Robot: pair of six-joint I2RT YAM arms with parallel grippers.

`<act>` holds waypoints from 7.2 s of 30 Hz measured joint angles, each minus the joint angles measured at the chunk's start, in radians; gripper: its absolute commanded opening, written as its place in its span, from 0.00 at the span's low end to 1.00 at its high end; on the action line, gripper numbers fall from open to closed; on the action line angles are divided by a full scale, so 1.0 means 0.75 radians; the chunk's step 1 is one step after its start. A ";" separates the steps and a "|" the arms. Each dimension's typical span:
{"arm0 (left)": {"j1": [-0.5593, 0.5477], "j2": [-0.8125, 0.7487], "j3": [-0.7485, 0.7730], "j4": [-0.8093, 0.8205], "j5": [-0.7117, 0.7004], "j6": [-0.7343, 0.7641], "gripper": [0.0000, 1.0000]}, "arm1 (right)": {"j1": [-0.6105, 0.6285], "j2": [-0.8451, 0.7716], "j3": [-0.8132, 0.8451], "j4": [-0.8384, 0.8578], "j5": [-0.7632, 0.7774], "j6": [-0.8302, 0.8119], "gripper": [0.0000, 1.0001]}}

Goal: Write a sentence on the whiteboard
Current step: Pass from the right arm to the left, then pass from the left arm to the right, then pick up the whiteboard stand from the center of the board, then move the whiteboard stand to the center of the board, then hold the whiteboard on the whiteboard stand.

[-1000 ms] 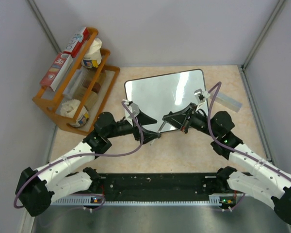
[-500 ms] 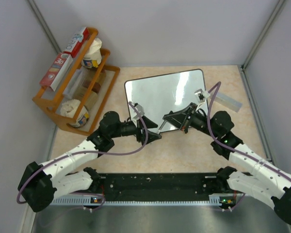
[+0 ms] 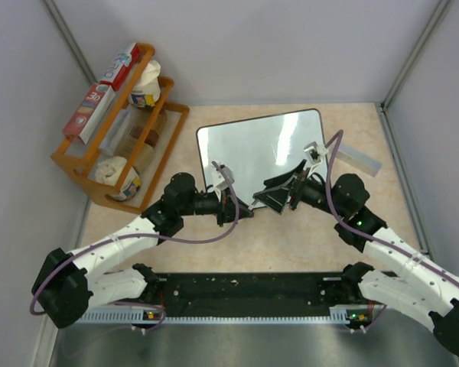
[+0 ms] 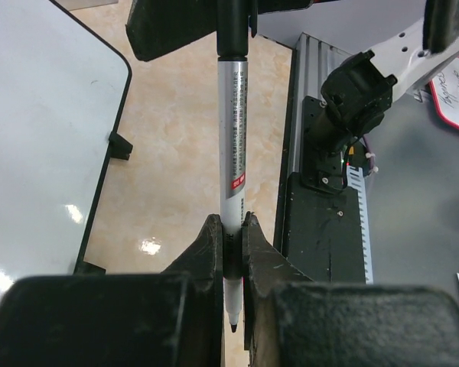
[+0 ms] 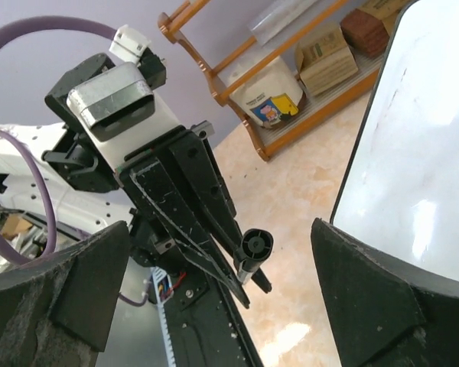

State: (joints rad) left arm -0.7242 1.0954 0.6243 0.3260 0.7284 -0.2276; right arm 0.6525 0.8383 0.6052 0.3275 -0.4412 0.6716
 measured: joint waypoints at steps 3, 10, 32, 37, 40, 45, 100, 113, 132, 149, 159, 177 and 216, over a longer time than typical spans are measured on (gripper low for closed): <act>0.000 -0.018 0.034 -0.080 0.009 0.038 0.00 | 0.000 0.000 0.045 -0.092 -0.047 -0.060 0.99; 0.000 -0.112 0.069 -0.162 0.071 0.068 0.00 | 0.000 0.005 0.101 -0.188 -0.213 -0.152 0.62; -0.022 -0.113 0.121 -0.240 0.131 0.063 0.00 | 0.079 0.091 0.101 -0.175 -0.348 -0.137 0.25; -0.023 -0.113 0.125 -0.243 0.133 0.051 0.00 | 0.078 0.093 0.101 -0.175 -0.330 -0.149 0.07; -0.022 -0.113 0.126 -0.258 0.122 0.031 0.00 | 0.078 0.100 0.101 -0.179 -0.317 -0.168 0.00; -0.022 -0.110 0.132 -0.289 0.114 0.031 0.16 | 0.079 0.106 0.101 -0.190 -0.315 -0.174 0.00; -0.349 0.868 0.506 -0.774 -1.337 -0.717 0.63 | -0.342 -0.204 0.013 -0.748 0.386 -0.208 0.00; -0.376 0.986 0.601 -0.752 -1.547 -0.820 0.37 | -0.351 -0.223 0.004 -0.750 0.376 -0.209 0.00; -0.429 1.000 0.603 -0.765 -1.671 -0.892 0.00 | -0.352 -0.270 -0.005 -0.768 0.373 -0.210 0.00; -0.679 0.971 0.586 -0.989 -1.788 -1.163 0.03 | -0.353 -0.288 -0.005 -0.777 0.376 -0.218 0.00; -0.765 0.974 0.614 -1.065 -1.763 -1.187 0.49 | -0.353 -0.288 -0.005 -0.780 0.378 -0.222 0.00; -0.910 0.512 0.469 -1.195 -1.672 -0.936 0.80 | -0.354 -0.288 0.048 -0.830 0.403 -0.244 0.00; 0.826 -0.038 -0.150 -0.144 0.031 -0.562 0.84 | -0.359 -0.160 0.111 -0.789 0.262 -0.261 0.00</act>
State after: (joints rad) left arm -0.1047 1.0672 0.5121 0.2176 0.7513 -0.6487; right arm 0.3832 0.7185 0.6888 -0.2646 -0.2447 0.4755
